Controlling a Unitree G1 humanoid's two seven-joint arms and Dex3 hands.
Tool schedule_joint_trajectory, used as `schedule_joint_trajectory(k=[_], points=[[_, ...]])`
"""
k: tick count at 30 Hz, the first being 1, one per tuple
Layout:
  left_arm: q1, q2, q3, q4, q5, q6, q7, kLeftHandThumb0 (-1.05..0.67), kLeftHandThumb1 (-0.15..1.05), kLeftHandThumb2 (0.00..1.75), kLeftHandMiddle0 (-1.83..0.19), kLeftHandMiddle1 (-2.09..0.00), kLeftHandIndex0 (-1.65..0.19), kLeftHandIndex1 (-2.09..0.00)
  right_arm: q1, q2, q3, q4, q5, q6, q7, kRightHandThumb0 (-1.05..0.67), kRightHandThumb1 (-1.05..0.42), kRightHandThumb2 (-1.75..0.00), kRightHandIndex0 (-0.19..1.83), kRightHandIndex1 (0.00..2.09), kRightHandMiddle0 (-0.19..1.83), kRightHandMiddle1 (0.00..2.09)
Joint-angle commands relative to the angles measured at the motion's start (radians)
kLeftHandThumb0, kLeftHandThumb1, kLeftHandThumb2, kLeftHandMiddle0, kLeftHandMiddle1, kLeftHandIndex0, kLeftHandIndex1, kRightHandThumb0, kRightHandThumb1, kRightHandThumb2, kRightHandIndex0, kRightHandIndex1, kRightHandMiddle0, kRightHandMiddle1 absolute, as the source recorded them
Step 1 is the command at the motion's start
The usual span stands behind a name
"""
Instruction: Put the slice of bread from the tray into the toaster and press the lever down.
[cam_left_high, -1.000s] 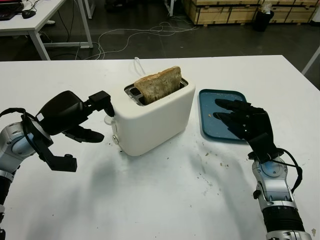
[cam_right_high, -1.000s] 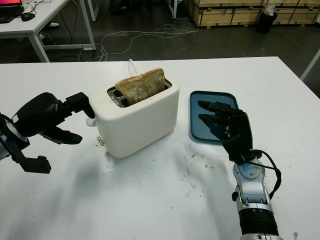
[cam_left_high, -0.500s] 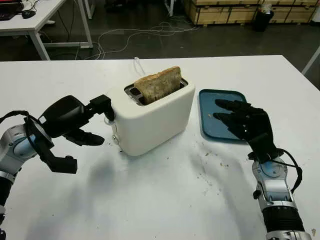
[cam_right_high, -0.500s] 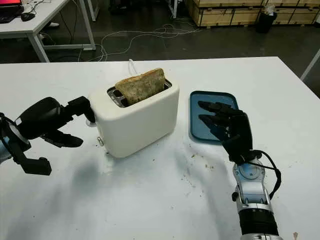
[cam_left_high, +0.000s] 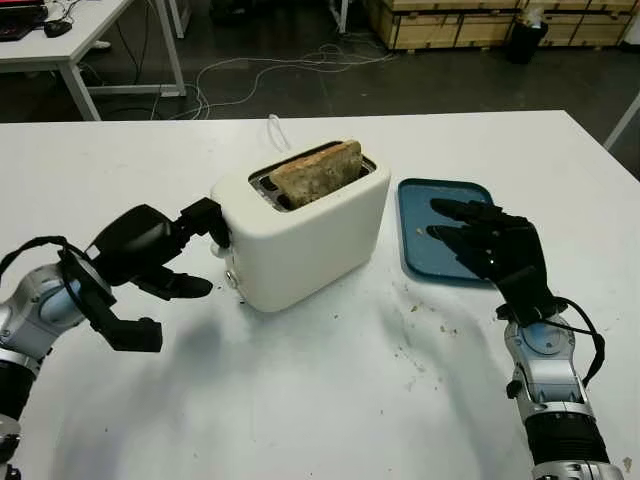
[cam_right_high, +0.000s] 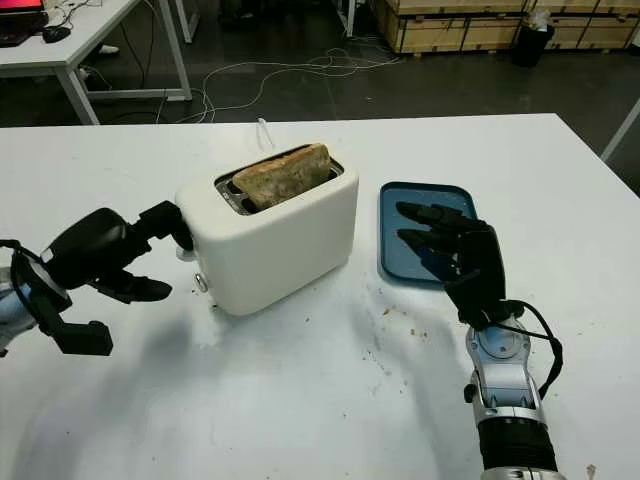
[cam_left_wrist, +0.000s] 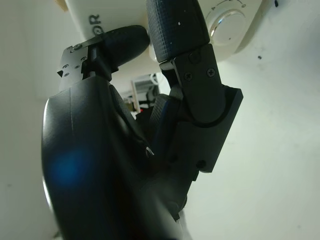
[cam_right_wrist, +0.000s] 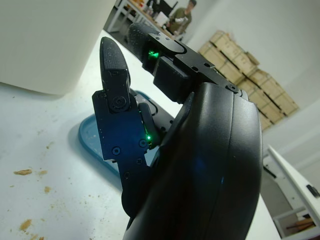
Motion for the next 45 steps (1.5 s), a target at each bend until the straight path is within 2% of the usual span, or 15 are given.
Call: schedule_joint_trajectory(k=[1, 3, 7, 10, 14, 18, 24, 31, 34, 36, 38, 40, 42, 45], points=[[0.010, -0.023, -0.030, 0.038, 0.030, -0.005, 0.009, -1.05, 0.92, 0.68, -1.44, -1.75, -0.04, -1.74, -0.003, -0.007, 0.000, -0.003, 0.005, -0.009, 0.000, -0.45, -0.92, -0.14, 1.12, 0.02, 0.99, 0.00], [0.011, -0.036, -0.043, 0.064, 0.036, -0.008, 0.033, -1.05, 0.92, 0.67, -1.41, -1.75, -0.04, -1.72, -0.004, -0.009, 0.000, 0.003, 0.007, -0.019, 0.003, -0.44, -0.92, -0.14, 1.11, 0.02, 0.98, 0.00], [0.037, -0.081, -0.079, 0.096, 0.074, 0.051, 0.082, -1.05, 0.92, 0.65, -1.45, -1.75, -0.13, -1.72, -0.002, -0.010, -0.001, -0.004, 0.008, -0.007, 0.006, -0.45, -0.92, -0.14, 1.11, 0.01, 0.98, 0.00], [0.049, -0.155, -0.129, 0.188, 0.139, 0.103, 0.215, -1.05, 0.92, 0.62, -1.49, -1.75, -0.23, -1.68, -0.002, -0.012, 0.001, 0.000, 0.005, -0.011, 0.006, -0.46, -0.92, -0.15, 1.11, 0.01, 0.98, 0.00], [-0.030, -0.213, -0.258, 0.415, 0.263, 0.165, 0.381, -1.05, 0.92, 0.61, -1.54, -1.75, -0.31, -1.70, -0.006, -0.008, -0.007, 0.002, 0.025, -0.008, 0.014, -0.45, -0.92, -0.14, 1.11, 0.01, 0.98, 0.00], [-0.078, -0.202, -0.354, 0.516, 0.319, 0.191, 0.456, -1.05, 0.92, 0.63, -1.57, -1.75, -0.35, -1.74, -0.006, -0.021, -0.014, 0.002, 0.009, -0.011, 0.006, -0.45, -0.92, -0.15, 1.11, 0.02, 0.98, 0.00], [-0.091, -0.169, -0.433, 0.544, 0.307, 0.190, 0.486, -1.05, 0.92, 0.60, -1.57, -1.75, -0.39, -1.75, -0.006, -0.020, -0.008, -0.003, 0.015, -0.004, 0.014, -0.45, -0.92, -0.14, 1.11, 0.01, 0.98, 0.00], [-0.092, -0.128, -0.469, 0.518, 0.277, 0.184, 0.428, -1.05, 0.92, 0.55, -1.48, -1.68, -0.46, -1.74, -0.009, -0.023, -0.007, -0.001, 0.016, 0.000, 0.020, -0.46, -0.92, -0.13, 1.11, 0.01, 0.99, 0.00], [-0.092, -0.094, -0.479, 0.483, 0.283, 0.169, 0.428, -1.05, 0.92, 0.64, -1.54, -1.72, -0.43, -1.74, -0.010, -0.024, -0.005, 0.000, 0.005, -0.004, 0.015, -0.46, -0.92, -0.14, 1.12, 0.02, 0.99, 0.00], [-0.091, -0.080, -0.485, 0.464, 0.277, 0.149, 0.421, -1.05, 0.92, 0.63, -1.57, -1.74, -0.46, -1.74, -0.010, -0.023, -0.001, 0.000, -0.003, -0.008, 0.011, -0.46, -0.92, -0.14, 1.12, 0.02, 0.99, 0.00], [-0.084, -0.098, -0.508, 0.462, 0.280, 0.203, 0.356, -1.05, 0.92, 0.59, -1.57, -1.74, -0.51, -1.75, -0.012, -0.021, 0.001, 0.010, -0.002, -0.021, 0.013, -0.46, -0.92, -0.15, 1.12, 0.02, 0.99, 0.00], [-0.075, -0.155, -0.537, 0.519, 0.287, 0.309, 0.273, -1.05, 0.92, 0.43, -1.57, -1.54, -0.80, -1.55, -0.012, -0.019, 0.001, 0.015, 0.007, -0.019, 0.021, -0.46, -0.92, -0.15, 1.12, 0.02, 0.99, 0.00], [-0.068, -0.196, -0.556, 0.572, 0.298, 0.371, 0.250, -1.05, 0.92, 0.28, -1.57, -1.37, -1.17, -1.14, -0.011, -0.020, -0.002, 0.011, 0.013, -0.005, 0.024, -0.46, -0.92, -0.14, 1.12, 0.02, 0.99, 0.00], [-0.074, -0.212, -0.565, 0.601, 0.300, 0.403, 0.221, -1.05, 0.92, 0.16, -1.57, -1.29, -1.44, -0.76, -0.011, -0.027, -0.002, 0.007, 0.002, -0.006, 0.020, -0.46, -0.92, -0.14, 1.13, 0.02, 1.00, 0.00]])
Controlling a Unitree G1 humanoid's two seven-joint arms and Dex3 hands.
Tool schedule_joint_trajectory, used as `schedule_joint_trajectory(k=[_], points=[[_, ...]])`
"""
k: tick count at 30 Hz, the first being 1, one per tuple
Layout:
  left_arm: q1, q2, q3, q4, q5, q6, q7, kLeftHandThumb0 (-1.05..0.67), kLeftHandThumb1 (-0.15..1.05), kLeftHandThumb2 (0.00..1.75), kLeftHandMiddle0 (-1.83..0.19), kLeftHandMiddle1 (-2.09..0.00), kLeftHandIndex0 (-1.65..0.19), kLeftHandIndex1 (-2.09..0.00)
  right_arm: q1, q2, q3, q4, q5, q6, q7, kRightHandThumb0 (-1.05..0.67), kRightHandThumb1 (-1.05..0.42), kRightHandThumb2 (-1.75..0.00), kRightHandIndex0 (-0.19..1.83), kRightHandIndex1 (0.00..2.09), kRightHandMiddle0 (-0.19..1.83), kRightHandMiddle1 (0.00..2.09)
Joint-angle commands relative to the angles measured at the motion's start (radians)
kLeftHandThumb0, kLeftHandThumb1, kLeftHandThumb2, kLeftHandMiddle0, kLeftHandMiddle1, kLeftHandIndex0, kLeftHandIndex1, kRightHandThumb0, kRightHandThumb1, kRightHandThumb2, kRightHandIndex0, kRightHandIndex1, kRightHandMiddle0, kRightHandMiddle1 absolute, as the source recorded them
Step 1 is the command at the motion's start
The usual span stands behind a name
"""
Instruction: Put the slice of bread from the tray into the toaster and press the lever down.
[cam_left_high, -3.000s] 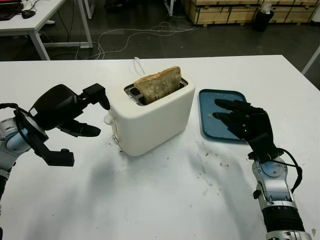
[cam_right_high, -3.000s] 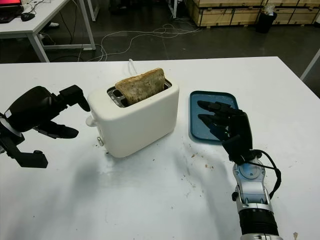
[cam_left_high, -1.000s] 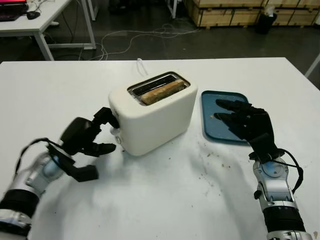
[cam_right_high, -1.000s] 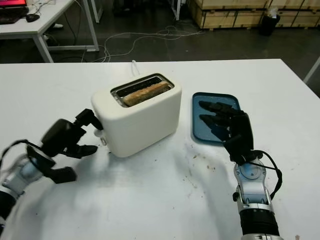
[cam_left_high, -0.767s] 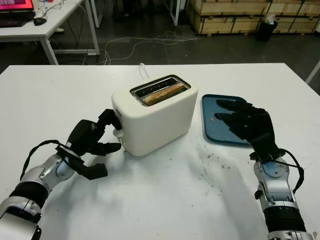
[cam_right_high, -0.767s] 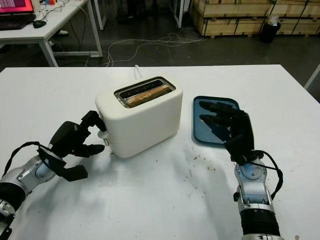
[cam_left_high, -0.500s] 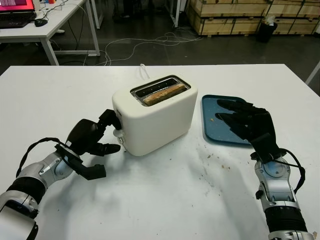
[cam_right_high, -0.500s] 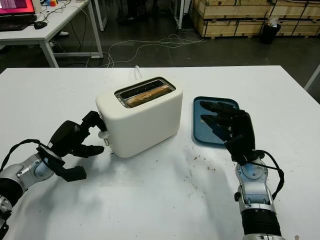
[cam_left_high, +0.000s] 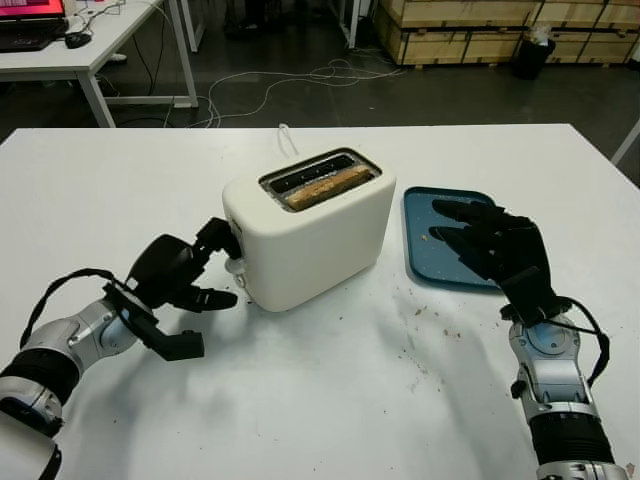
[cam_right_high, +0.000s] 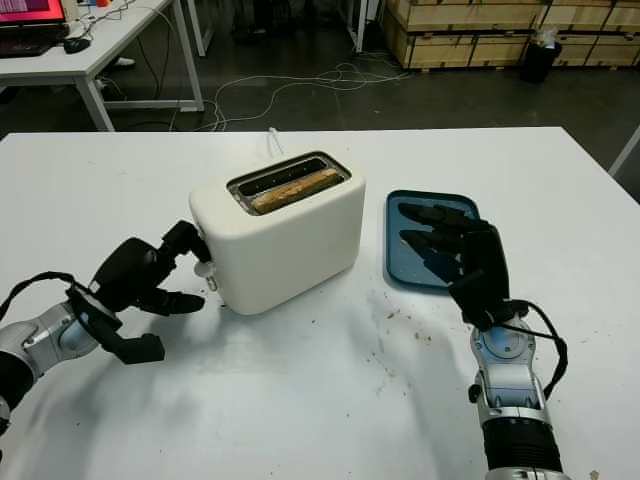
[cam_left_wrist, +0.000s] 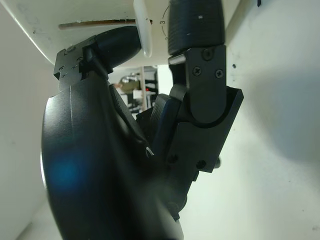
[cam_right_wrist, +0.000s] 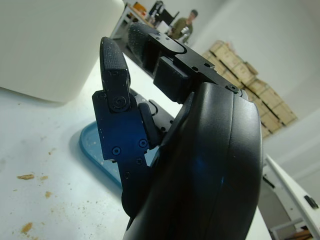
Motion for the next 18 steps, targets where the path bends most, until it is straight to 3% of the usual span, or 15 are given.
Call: schedule_joint_trajectory(k=[1, 5, 8, 12, 18], points=[[0.084, -0.133, -0.163, 0.163, 0.148, 0.326, -0.364, -1.05, 0.92, 0.14, -1.57, -1.31, -1.47, -0.73, -0.013, -0.013, 0.002, 0.007, 0.004, -0.007, 0.003, -0.45, -0.92, -0.14, 1.13, 0.02, 1.00, 0.00], [0.080, -0.146, -0.173, 0.168, 0.130, 0.333, -0.445, -1.05, 0.92, 0.18, -1.57, -1.22, -1.53, -0.59, -0.017, -0.009, 0.004, 0.015, 0.009, -0.011, 0.008, -0.45, -0.92, -0.14, 1.12, 0.02, 0.99, 0.00], [0.089, -0.143, -0.177, 0.152, 0.126, 0.331, -0.446, -1.05, 0.92, 0.21, -1.57, -1.20, -1.56, -0.55, -0.019, -0.007, 0.005, 0.018, 0.008, -0.010, 0.007, -0.46, -0.92, -0.14, 1.11, 0.02, 0.99, 0.00], [0.104, -0.124, -0.185, 0.115, 0.152, 0.349, -0.377, -1.05, 0.92, 0.27, -1.57, -1.38, -1.57, -0.94, -0.023, -0.005, 0.004, 0.014, 0.011, -0.010, 0.006, -0.47, -0.92, -0.14, 1.14, 0.03, 1.00, 0.01], [0.152, -0.093, -0.168, -0.024, 0.157, 0.431, -0.386, -1.05, 0.92, 0.30, -1.57, -1.48, -1.56, -1.11, -0.024, -0.005, 0.006, 0.013, 0.012, -0.006, 0.009, -0.46, -0.92, -0.14, 1.12, 0.02, 0.99, 0.00]])
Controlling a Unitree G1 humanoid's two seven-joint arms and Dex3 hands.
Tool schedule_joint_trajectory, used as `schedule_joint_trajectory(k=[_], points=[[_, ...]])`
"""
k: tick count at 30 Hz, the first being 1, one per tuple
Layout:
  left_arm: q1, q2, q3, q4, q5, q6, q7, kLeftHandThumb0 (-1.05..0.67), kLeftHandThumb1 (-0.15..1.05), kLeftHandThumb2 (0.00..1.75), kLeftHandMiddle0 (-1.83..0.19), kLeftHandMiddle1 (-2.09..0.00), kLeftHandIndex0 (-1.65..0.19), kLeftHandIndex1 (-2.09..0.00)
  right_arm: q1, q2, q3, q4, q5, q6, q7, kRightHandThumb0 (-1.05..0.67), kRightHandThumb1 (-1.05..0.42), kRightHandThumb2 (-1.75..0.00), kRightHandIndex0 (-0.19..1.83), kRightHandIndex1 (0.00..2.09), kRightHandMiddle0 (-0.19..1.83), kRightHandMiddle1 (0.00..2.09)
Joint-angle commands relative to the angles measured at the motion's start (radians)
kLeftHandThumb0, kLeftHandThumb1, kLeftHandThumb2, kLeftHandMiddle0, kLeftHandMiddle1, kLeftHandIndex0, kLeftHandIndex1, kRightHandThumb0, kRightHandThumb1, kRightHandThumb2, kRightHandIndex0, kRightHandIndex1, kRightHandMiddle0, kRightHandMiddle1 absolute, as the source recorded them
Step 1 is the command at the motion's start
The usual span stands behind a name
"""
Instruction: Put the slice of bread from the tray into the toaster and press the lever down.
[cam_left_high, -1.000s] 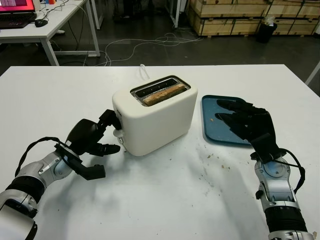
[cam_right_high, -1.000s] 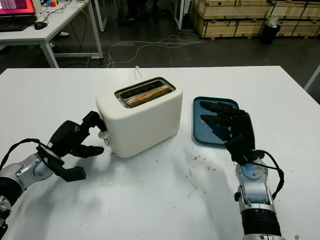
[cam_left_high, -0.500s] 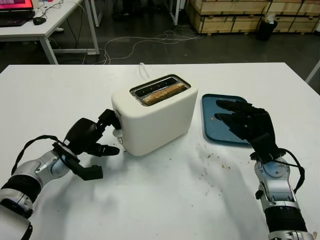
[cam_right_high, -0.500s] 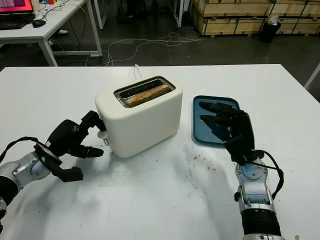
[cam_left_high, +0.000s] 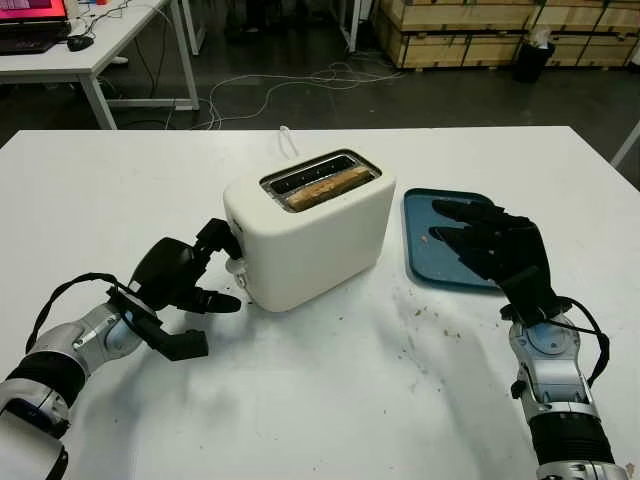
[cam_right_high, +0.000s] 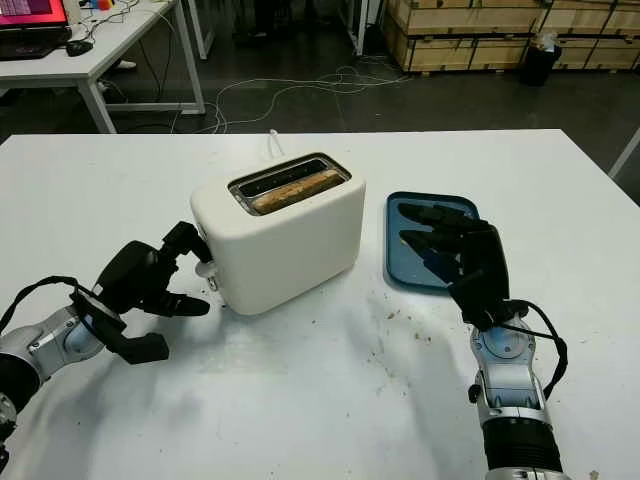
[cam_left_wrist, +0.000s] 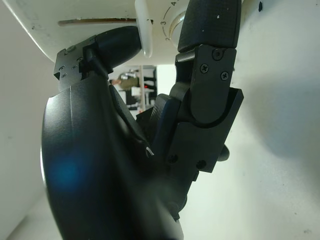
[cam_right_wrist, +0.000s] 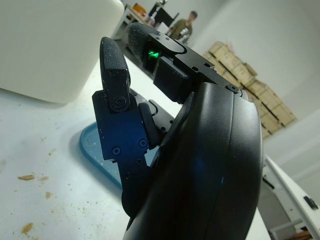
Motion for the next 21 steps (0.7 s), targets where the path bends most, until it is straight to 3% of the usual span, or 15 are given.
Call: schedule_joint_trajectory(k=[1, 2, 5, 6, 7, 9, 13, 17, 19, 21], points=[[0.140, -0.091, -0.154, -0.016, 0.166, 0.411, -0.423, -1.05, 0.92, 0.29, -1.57, -1.45, -1.43, -1.19, -0.025, -0.004, 0.005, 0.013, 0.013, -0.006, 0.008, -0.46, -0.92, -0.14, 1.12, 0.02, 0.99, 0.00], [0.152, -0.086, -0.147, -0.055, 0.152, 0.433, -0.454, -1.05, 0.92, 0.26, -1.57, -1.38, -1.38, -1.22, -0.025, -0.004, 0.005, 0.013, 0.012, -0.006, 0.007, -0.46, -0.92, -0.14, 1.12, 0.02, 1.00, 0.00], [0.194, -0.064, -0.133, -0.183, 0.123, 0.495, -0.512, -1.05, 0.92, 0.23, -1.57, -1.27, -1.52, -1.00, -0.024, -0.005, 0.005, 0.010, 0.009, -0.001, 0.005, -0.47, -0.92, -0.14, 1.13, 0.03, 1.00, 0.00], [0.208, -0.057, -0.129, -0.219, 0.116, 0.509, -0.517, -1.05, 0.92, 0.25, -1.57, -1.25, -1.46, -1.04, -0.024, -0.006, 0.006, 0.010, 0.008, -0.002, 0.005, -0.47, -0.92, -0.14, 1.12, 0.02, 1.00, 0.00], [0.226, -0.052, -0.124, -0.263, 0.108, 0.532, -0.525, -1.05, 0.92, 0.26, -1.57, -1.23, -1.43, -1.07, -0.024, -0.007, 0.006, 0.011, 0.006, -0.005, 0.005, -0.47, -0.92, -0.14, 1.12, 0.02, 1.00, 0.00], [0.249, -0.044, -0.123, -0.330, 0.100, 0.576, -0.549, -1.05, 0.92, 0.26, -1.57, -1.27, -1.53, -0.99, -0.022, -0.008, 0.007, 0.010, 0.003, -0.007, 0.004, -0.47, -0.92, -0.15, 1.12, 0.03, 0.99, 0.00], [0.258, -0.050, -0.126, -0.371, 0.083, 0.644, -0.584, -1.05, 0.90, 0.21, -1.57, -1.29, -1.57, -0.95, -0.023, -0.008, 0.004, 0.017, 0.007, -0.011, 0.005, -0.46, -0.92, -0.15, 1.12, 0.03, 1.00, 0.00], [0.235, -0.052, -0.093, -0.395, 0.077, 0.709, -0.518, -1.05, 0.89, 0.17, -1.57, -1.44, -1.51, -1.11, -0.022, -0.007, 0.004, 0.013, 0.003, -0.006, 0.000, -0.47, -0.92, -0.14, 1.13, 0.03, 1.00, 0.00], [0.200, -0.040, -0.064, -0.358, 0.077, 0.643, -0.388, -1.05, 0.89, 0.33, -1.57, -1.60, -1.33, -1.39, -0.022, -0.003, 0.004, 0.014, 0.007, -0.007, 0.000, -0.46, -0.92, -0.14, 1.13, 0.03, 0.99, 0.00], [0.177, -0.037, -0.029, -0.320, 0.063, 0.564, -0.260, -1.05, 0.91, 0.74, -1.57, -1.72, -0.92, -1.67, -0.023, -0.001, 0.005, 0.017, 0.009, -0.010, 0.001, -0.46, -0.92, -0.14, 1.12, 0.03, 0.99, 0.00]])
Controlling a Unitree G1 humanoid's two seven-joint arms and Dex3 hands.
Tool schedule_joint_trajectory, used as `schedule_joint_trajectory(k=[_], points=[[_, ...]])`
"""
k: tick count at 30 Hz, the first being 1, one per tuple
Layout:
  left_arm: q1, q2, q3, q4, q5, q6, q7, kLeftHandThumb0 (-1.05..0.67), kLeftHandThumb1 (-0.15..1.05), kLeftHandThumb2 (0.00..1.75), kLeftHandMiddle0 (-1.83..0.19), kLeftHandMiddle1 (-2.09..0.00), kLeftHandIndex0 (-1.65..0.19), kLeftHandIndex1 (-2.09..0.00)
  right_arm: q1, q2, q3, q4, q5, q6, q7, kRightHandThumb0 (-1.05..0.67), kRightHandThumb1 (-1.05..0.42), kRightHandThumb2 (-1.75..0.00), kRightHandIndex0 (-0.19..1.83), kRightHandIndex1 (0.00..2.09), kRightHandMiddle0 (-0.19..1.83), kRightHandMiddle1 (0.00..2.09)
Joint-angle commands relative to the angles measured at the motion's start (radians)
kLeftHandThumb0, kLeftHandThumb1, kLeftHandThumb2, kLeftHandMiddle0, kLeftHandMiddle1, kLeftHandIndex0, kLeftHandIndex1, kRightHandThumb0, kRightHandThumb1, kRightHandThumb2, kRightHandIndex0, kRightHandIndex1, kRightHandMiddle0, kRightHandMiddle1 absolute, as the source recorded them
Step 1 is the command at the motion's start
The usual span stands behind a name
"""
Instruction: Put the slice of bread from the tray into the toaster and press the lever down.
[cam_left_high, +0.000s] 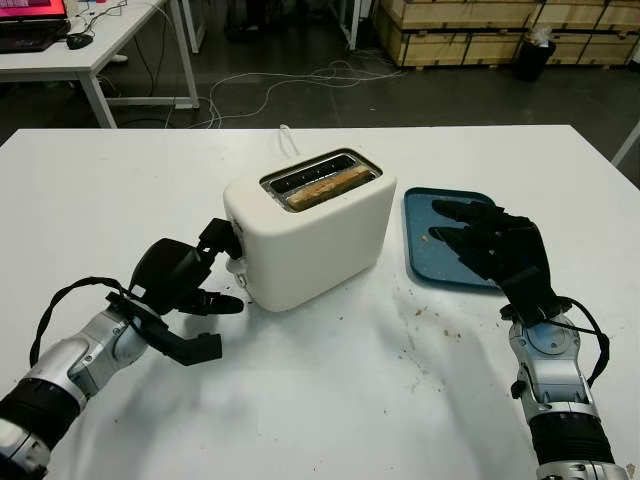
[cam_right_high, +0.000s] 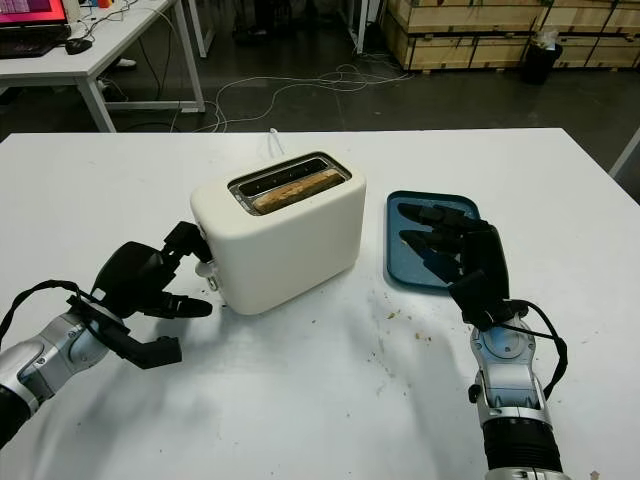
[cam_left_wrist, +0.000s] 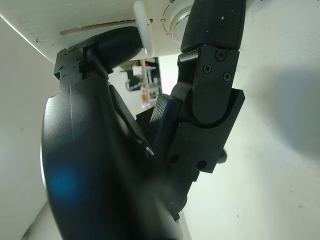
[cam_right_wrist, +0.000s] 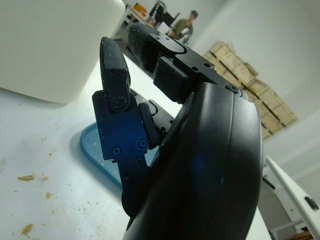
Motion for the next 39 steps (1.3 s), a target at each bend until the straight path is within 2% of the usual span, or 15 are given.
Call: schedule_joint_trajectory(k=[1, 4, 7, 9, 18, 28, 31, 32, 35, 39], points=[[0.004, -0.077, -0.030, 0.129, 0.066, 0.103, -0.069, -1.05, 0.92, 0.83, -1.57, -1.73, -0.79, -1.71, -0.022, 0.000, 0.005, 0.014, 0.011, -0.012, 0.003, -0.46, -0.92, -0.15, 1.12, 0.03, 0.99, 0.00], [-0.001, -0.098, 0.056, 0.146, 0.026, -0.005, 0.094, -1.05, 0.92, 0.89, -1.57, -1.74, -0.37, -1.74, -0.022, 0.003, 0.005, 0.018, 0.015, -0.015, 0.002, -0.45, -0.92, -0.15, 1.12, 0.02, 0.99, 0.00], [-0.008, -0.114, 0.110, 0.158, 0.019, -0.085, 0.180, -1.05, 0.92, 0.89, -1.57, -1.75, -0.12, -1.74, -0.021, 0.005, 0.004, 0.017, 0.016, -0.010, 0.000, -0.45, -0.92, -0.15, 1.12, 0.02, 0.98, 0.00], [-0.011, -0.120, 0.131, 0.160, 0.027, -0.117, 0.214, -1.05, 0.92, 0.89, -1.57, -1.75, -0.03, -1.75, -0.019, 0.006, 0.003, 0.016, 0.016, -0.007, -0.002, -0.46, -0.92, -0.15, 1.11, 0.02, 0.98, 0.00], [0.026, -0.153, 0.164, 0.122, 0.070, -0.166, 0.257, -1.05, 0.92, 0.86, -1.57, -1.75, 0.00, -1.75, -0.018, 0.008, 0.004, 0.018, 0.013, -0.007, -0.006, -0.46, -0.92, -0.15, 1.11, 0.02, 0.98, 0.00], [0.017, -0.170, 0.160, 0.204, 0.112, -0.333, 0.409, -1.05, 0.92, 0.75, -1.15, -1.75, 0.00, -1.74, -0.018, 0.005, 0.006, 0.022, 0.006, -0.015, -0.007, -0.46, -0.92, -0.15, 1.12, 0.02, 0.98, 0.00], [0.002, -0.163, 0.165, 0.226, 0.132, -0.408, 0.489, -1.04, 0.92, 0.73, -0.91, -1.75, 0.00, -1.60, -0.018, 0.003, 0.007, 0.021, 0.003, -0.010, -0.008, -0.46, -0.92, -0.15, 1.12, 0.03, 0.98, 0.00], [-0.007, -0.161, 0.170, 0.238, 0.137, -0.447, 0.527, -1.01, 0.92, 0.76, -0.80, -1.75, 0.00, -1.43, -0.017, 0.002, 0.008, 0.018, 0.000, -0.008, -0.008, -0.46, -0.92, -0.15, 1.12, 0.02, 0.98, 0.00], [-0.033, -0.162, 0.202, 0.267, 0.132, -0.542, 0.620, -0.96, 0.92, 0.71, -0.64, -1.75, -0.05, -1.18, -0.017, 0.004, 0.007, 0.017, 0.004, -0.004, -0.008, -0.46, -0.92, -0.15, 1.11, 0.02, 0.98, 0.00], [-0.069, -0.152, 0.249, 0.286, 0.144, -0.591, 0.713, -0.91, 0.92, 0.70, -0.41, -1.75, -0.17, -0.78, -0.018, 0.004, 0.007, 0.021, 0.001, -0.006, -0.012, -0.46, -0.92, -0.14, 1.12, 0.02, 0.98, 0.00]])
